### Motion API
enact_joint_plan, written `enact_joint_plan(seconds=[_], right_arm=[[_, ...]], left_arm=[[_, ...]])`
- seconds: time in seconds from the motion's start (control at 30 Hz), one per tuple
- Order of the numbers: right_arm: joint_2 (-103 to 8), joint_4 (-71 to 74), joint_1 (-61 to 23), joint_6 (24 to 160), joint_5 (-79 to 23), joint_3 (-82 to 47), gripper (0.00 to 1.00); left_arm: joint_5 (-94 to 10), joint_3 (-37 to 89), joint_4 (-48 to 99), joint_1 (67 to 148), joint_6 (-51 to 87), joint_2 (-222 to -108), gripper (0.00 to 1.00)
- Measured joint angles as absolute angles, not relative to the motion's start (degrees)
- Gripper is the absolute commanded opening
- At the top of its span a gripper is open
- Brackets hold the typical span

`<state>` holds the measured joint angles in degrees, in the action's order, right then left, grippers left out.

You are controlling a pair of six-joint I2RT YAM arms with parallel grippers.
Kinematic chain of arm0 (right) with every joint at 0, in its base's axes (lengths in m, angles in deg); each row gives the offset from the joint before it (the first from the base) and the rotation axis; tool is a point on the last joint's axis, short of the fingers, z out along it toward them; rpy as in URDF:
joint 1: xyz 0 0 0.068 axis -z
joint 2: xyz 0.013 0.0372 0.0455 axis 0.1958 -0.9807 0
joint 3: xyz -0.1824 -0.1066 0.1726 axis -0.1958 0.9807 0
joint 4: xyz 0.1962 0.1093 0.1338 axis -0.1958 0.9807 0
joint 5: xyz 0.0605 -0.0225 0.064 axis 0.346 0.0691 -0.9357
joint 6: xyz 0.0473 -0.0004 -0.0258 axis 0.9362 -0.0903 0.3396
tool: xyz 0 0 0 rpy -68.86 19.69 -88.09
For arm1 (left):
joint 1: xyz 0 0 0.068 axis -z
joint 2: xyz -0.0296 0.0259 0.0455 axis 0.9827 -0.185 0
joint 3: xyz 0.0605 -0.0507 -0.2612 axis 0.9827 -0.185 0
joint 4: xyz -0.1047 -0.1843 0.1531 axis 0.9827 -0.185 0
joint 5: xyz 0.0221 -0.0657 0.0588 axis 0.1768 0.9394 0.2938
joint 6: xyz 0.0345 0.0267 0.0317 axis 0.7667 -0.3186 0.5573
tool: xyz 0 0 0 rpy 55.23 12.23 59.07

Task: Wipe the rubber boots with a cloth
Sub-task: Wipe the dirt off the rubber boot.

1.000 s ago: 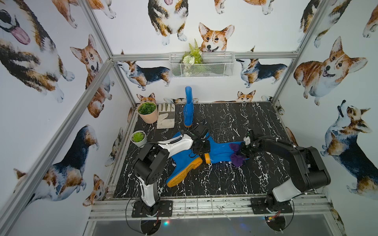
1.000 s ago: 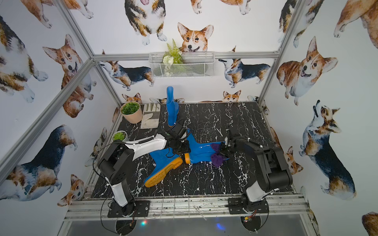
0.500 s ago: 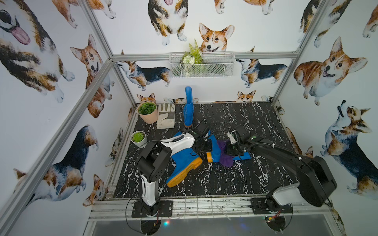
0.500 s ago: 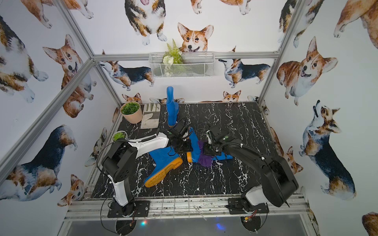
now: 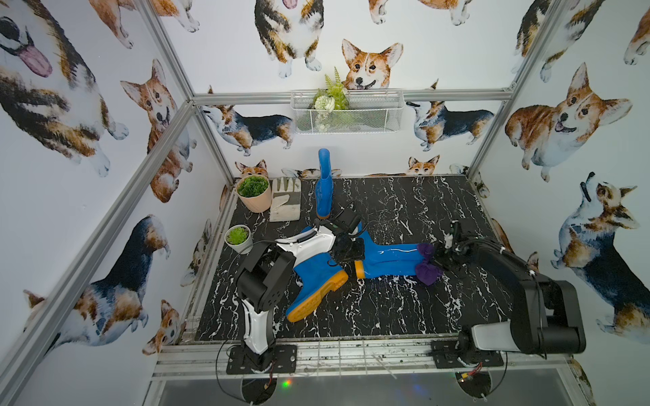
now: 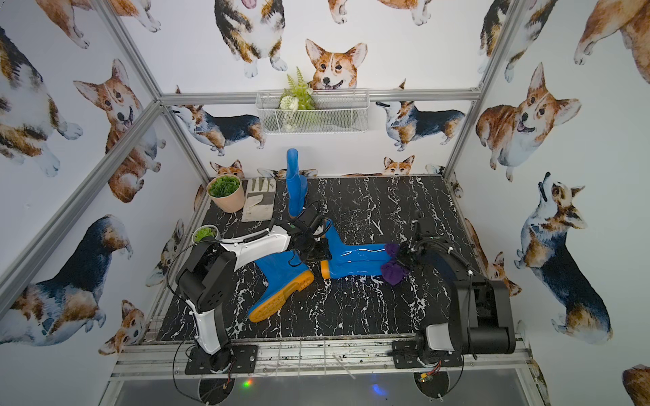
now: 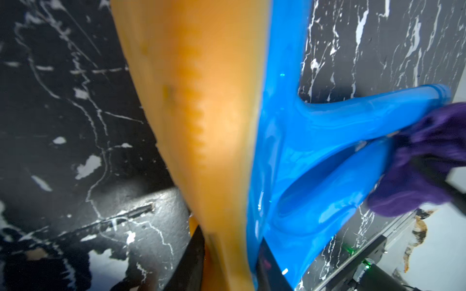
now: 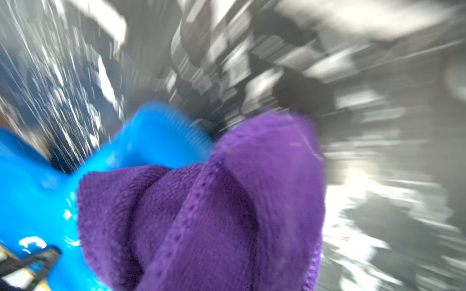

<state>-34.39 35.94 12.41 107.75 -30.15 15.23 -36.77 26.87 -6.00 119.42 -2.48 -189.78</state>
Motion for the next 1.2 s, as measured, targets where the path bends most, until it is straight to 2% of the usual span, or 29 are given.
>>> enact_joint_plan(seconds=[0.1, 0.17, 0.37, 0.5, 0.63, 0.7, 0.8, 0.87, 1.0, 1.2], right_arm=[[-28.8, 38.0, 13.3, 107.1, -30.4, 15.2, 0.0], [-25.7, 38.6, 11.6, 107.5, -29.7, 15.0, 0.0], [-25.0, 39.5, -6.3, 109.4, -24.2, 10.9, 0.0], [-30.6, 38.9, -18.3, 111.0, -20.2, 7.8, 0.0], [-37.4, 38.2, -27.0, 111.8, -17.5, 4.3, 0.0], [-39.9, 37.8, -29.9, 112.2, -16.9, 3.3, 0.0], [-42.5, 37.0, -33.2, 112.4, -16.3, 2.6, 0.0], [-43.5, 36.6, -33.7, 112.4, -16.1, 2.7, 0.0], [-43.2, 36.0, -31.8, 111.2, -15.0, 4.7, 0.0], [-33.5, 38.9, -15.1, 109.2, -13.0, 11.5, 0.0]], left_arm=[[-37.6, 27.1, -7.0, 119.4, -1.9, -189.4, 0.36], [-38.4, 26.8, -7.5, 119.4, -1.8, -188.1, 0.41], [-39.8, 22.1, -3.5, 120.9, -2.6, -184.0, 0.43], [-39.9, 18.7, -1.1, 122.1, -4.6, -183.7, 0.43], [-40.6, 17.8, 0.5, 123.4, -6.1, -184.5, 0.43], [-40.7, 17.8, 1.4, 124.0, -6.9, -185.2, 0.37], [-40.6, 18.6, 2.4, 124.4, -7.8, -186.3, 0.14], [-40.0, 19.4, 2.5, 124.4, -7.3, -186.7, 0.01], [-40.6, 21.4, -0.9, 124.3, -6.5, -186.9, 0.0], [-37.8, 23.7, -7.9, 120.8, -4.0, -185.7, 0.0]])
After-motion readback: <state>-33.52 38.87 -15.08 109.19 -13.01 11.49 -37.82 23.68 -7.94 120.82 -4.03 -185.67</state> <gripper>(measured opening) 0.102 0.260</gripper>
